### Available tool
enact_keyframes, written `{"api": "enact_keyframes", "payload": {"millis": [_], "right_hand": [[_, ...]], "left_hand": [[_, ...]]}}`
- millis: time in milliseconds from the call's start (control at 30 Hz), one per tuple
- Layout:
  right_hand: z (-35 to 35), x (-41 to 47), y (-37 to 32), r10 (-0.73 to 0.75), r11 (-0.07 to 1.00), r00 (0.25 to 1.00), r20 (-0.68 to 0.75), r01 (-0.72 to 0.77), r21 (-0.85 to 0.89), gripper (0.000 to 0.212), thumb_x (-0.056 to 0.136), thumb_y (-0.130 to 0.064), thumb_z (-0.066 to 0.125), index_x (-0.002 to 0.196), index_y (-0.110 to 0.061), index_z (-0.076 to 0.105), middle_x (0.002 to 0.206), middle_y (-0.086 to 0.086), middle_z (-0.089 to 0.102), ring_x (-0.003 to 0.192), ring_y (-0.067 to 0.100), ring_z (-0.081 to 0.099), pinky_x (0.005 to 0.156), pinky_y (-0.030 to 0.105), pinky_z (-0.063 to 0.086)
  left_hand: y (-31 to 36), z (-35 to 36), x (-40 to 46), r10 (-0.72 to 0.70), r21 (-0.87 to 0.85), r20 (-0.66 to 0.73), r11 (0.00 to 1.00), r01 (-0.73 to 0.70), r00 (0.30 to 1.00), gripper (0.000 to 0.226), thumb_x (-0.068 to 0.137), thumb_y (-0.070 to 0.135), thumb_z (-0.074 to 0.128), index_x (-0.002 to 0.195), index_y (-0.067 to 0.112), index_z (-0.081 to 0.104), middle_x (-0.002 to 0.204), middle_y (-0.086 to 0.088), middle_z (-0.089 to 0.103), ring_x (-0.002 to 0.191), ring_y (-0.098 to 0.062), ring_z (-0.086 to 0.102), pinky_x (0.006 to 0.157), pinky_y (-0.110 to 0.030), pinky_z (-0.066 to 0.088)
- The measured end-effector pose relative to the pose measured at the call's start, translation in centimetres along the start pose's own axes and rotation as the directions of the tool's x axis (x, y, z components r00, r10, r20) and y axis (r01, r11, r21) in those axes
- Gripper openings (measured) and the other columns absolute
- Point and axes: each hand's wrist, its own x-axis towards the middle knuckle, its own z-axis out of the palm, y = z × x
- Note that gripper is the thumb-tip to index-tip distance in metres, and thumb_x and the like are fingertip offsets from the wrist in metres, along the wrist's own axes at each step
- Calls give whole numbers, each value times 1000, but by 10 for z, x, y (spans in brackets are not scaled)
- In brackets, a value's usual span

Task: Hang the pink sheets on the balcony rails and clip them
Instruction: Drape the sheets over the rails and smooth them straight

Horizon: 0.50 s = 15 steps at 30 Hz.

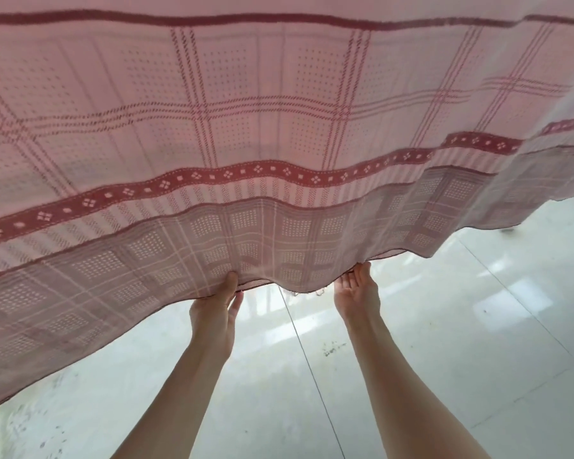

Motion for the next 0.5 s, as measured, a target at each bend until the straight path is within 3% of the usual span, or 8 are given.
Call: {"api": "enact_keyframes", "payload": {"millis": [167, 267, 367, 500], "right_hand": [[4, -1, -4, 10, 1000, 1000, 6, -10, -21, 23, 97, -21, 44, 90, -3, 56, 96, 5, 59, 127, 22, 46, 101, 34, 40], [5, -3, -15, 67, 997, 997, 48, -65, -53, 37, 96, -35, 43, 102, -1, 56, 103, 4, 58, 125, 21, 47, 101, 33, 38], [19, -3, -38, 153, 988, 977, 147, -150, -33, 52, 87, -57, 48, 102, -9, 58, 105, 2, 60, 108, 18, 56, 96, 35, 42], [20, 9, -78, 159, 987, 964, 215, -152, -47, 34, 83, -42, 62, 99, -12, 59, 117, 2, 60, 114, 21, 56, 100, 44, 42]], "left_hand": [[-2, 2, 2, 38, 6, -53, 999, -37, 998, 17, 84, 0, 60, 87, 17, 58, 98, 3, 62, 99, -14, 57, 91, -31, 43], [-4, 4, 1, 81, 37, -64, 996, -79, 995, 13, 84, 3, 61, 85, 16, 58, 94, 3, 61, 93, -14, 57, 86, -30, 44], [-11, 9, -3, 102, 30, -76, 995, -100, 992, 9, 87, 10, 59, 81, 16, 57, 82, 2, 59, 74, -12, 55, 75, -26, 46], [-15, 13, -6, 123, -23, -100, 992, -125, 987, 9, 89, 10, 56, 84, 18, 56, 86, 4, 59, 77, -10, 56, 72, -25, 46]]}}
